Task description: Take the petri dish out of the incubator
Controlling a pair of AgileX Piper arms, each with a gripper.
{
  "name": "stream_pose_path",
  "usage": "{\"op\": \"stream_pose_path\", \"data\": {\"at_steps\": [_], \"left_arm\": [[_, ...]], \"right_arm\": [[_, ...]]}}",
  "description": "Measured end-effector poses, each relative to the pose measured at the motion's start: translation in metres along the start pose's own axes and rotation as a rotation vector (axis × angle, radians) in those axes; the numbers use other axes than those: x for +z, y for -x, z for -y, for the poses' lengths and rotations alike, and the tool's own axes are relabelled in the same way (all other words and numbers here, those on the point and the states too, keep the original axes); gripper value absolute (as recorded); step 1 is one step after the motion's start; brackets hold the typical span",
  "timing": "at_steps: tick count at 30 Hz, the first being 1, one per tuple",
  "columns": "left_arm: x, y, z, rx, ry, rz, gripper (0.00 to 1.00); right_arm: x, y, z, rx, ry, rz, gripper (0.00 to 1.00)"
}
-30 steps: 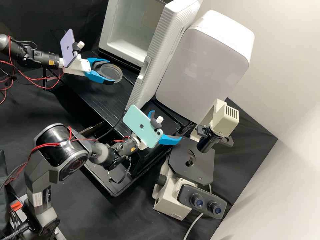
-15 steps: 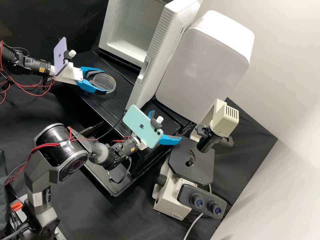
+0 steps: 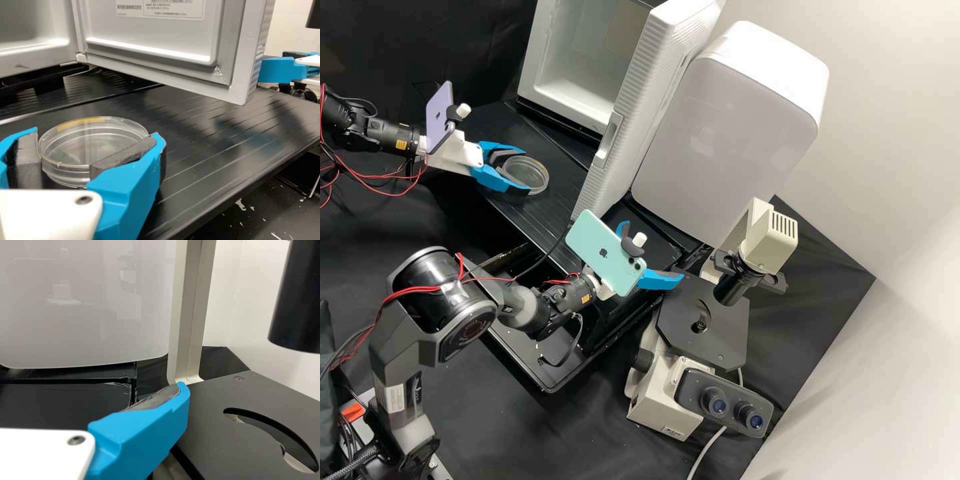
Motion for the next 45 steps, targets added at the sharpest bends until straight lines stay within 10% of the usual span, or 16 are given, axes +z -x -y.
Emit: {"op": "stream_pose_path", "data": {"at_steps": [10,11,30,45], "left_arm": [[-0.002,-0.007,0.004,-0.032,0.014,-0.005,0.00],[-0.003,-0.009,0.005,-0.036,0.020,-0.006,1.00],[-0.002,-0.012,0.005,-0.038,0.026,-0.004,1.00],[0.013,-0.003,0.005,0.071,-0.166,0.010,1.00]], "right_arm": [[0.000,0.000,0.000,0.000,0.000,0.000,1.00],[0.000,0.000,0.000,0.000,0.000,0.000,1.00],[0.000,0.000,0.000,0.000,0.000,0.000,1.00],[0.000,0.000,0.000,0.000,0.000,0.000,1.00]]}}
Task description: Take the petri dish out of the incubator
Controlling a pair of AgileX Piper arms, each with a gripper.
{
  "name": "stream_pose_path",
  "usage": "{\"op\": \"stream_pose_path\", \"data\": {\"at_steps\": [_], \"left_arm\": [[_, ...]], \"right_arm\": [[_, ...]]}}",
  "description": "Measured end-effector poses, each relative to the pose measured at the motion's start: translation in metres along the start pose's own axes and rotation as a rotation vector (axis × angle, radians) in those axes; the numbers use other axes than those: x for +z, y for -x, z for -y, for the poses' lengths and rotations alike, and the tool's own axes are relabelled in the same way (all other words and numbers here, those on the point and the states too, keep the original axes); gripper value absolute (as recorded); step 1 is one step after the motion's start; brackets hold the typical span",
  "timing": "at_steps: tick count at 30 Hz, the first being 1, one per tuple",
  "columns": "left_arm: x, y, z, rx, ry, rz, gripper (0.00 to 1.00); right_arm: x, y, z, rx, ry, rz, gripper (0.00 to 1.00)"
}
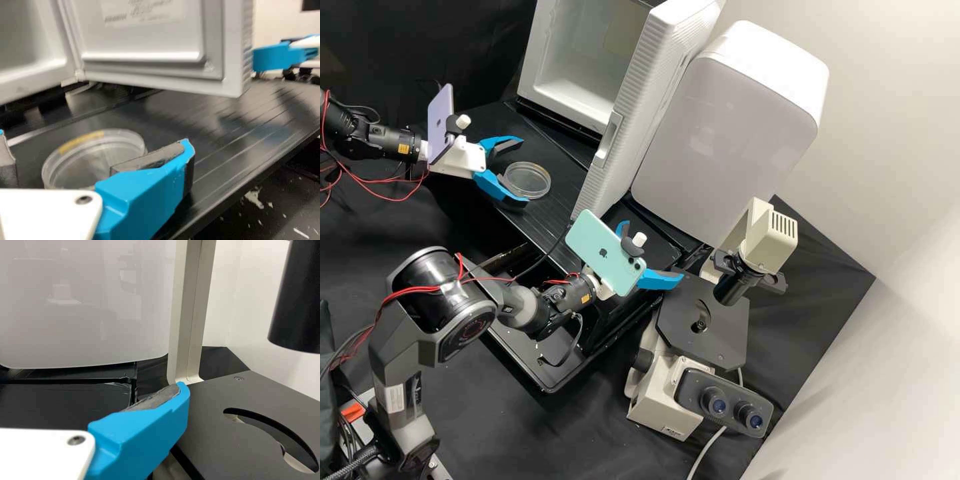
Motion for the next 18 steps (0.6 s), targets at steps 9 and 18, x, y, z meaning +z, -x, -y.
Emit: {"op": "stream_pose_path", "data": {"at_steps": [9,18], "left_arm": [[0.008,0.012,-0.011,0.204,-0.010,0.056,1.00],[0.005,0.018,-0.014,0.284,0.038,0.067,1.00]], "right_arm": [[0.000,0.000,0.000,0.000,0.000,0.000,1.00],[0.000,0.000,0.000,0.000,0.000,0.000,1.00]]}}
